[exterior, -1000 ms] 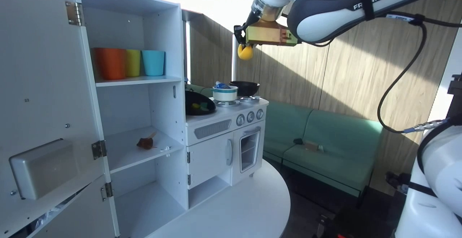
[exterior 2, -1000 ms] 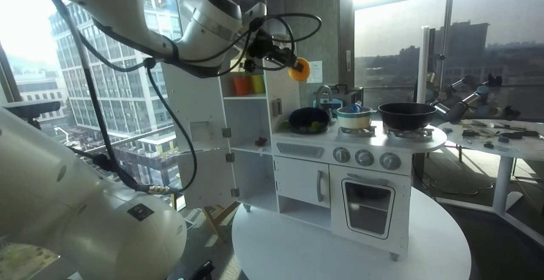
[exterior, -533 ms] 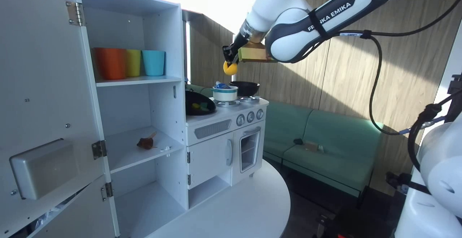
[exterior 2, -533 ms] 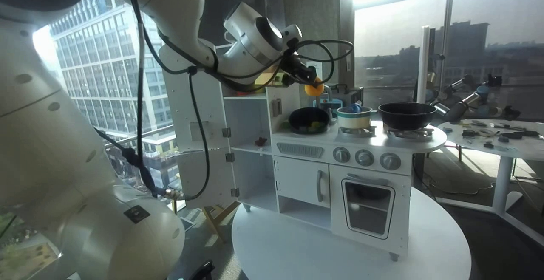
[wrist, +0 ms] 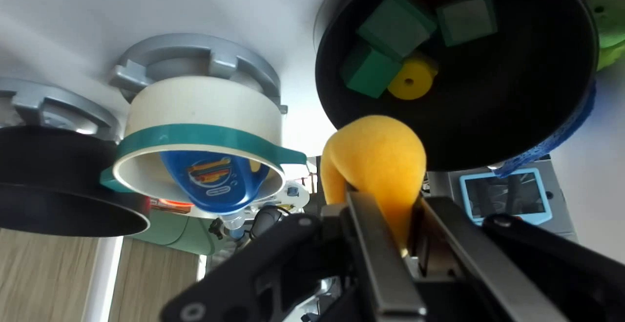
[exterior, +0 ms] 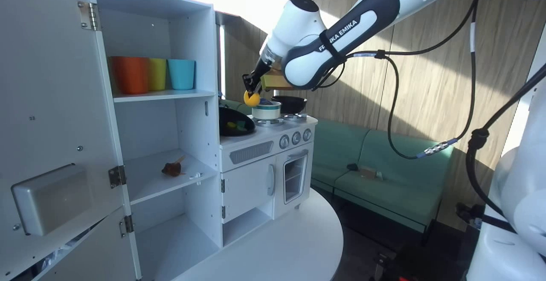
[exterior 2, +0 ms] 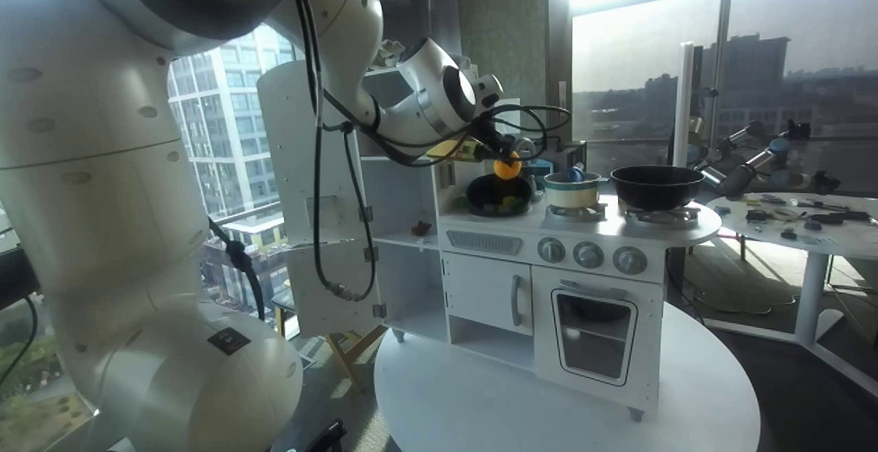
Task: Firstly, shift the bottle to the plastic pot, then the yellow and brown toys to the bowl
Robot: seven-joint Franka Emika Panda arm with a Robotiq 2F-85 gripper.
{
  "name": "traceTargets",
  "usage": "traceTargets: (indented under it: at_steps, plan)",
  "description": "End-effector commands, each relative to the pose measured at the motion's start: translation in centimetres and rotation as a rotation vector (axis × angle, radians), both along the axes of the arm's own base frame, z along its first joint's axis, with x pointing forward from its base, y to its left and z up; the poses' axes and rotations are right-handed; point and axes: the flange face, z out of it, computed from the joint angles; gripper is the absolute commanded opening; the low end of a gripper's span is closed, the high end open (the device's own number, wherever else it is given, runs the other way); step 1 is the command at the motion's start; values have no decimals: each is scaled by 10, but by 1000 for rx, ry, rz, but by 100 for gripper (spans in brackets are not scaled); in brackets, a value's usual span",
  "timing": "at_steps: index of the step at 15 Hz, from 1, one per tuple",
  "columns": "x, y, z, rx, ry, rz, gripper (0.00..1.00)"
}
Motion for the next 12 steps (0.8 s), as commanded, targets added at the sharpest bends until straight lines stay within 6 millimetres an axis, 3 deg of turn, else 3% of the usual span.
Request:
traceTargets:
  at_steps: [1, 8, 9, 10, 12]
  plan:
    - [32, 7, -7, 27, -9, 42, 16]
    - [64, 24, -33, 65, 57, 93, 19]
    - [66, 25, -35, 70, 60, 98, 45]
    - [68, 27, -35, 78, 61, 100, 45]
    - [70, 28, -35, 89, 62, 99, 58]
